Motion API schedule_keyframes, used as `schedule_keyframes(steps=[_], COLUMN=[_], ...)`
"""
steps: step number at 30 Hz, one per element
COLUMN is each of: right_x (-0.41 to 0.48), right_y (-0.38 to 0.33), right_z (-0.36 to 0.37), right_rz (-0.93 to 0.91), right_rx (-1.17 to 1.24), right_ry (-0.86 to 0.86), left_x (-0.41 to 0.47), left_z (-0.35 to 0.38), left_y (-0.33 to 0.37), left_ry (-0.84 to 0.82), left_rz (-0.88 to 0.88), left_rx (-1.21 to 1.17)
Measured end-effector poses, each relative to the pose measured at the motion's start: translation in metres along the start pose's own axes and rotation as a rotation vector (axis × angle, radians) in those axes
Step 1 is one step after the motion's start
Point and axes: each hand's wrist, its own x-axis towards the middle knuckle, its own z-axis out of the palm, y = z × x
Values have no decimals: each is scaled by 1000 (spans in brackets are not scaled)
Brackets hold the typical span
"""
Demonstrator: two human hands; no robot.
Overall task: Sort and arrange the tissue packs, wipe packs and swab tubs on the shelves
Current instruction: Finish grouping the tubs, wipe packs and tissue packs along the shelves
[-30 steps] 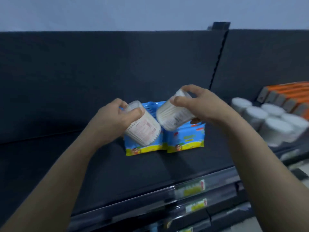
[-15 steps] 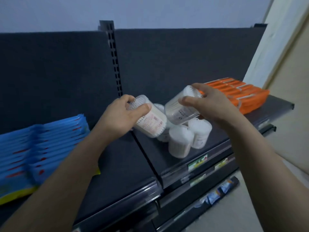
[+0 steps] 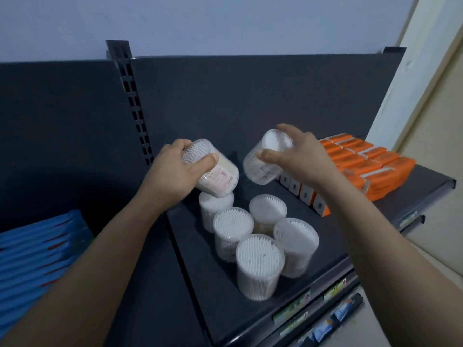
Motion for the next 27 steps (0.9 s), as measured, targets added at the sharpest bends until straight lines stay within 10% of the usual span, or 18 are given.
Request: schedule_keyframes(steps=[18,27], right_x=[92,96], right_y=[63,52], right_z=[87,87], right_rz=[-198,-292], right_rx=[-259,-327], right_ry=[-733,-834], left_x=[34,32], left_z=[45,42], left_y=[-23,-22], left_ry=[355,370], left_rz=[-256,-216], left_rx=[146,150])
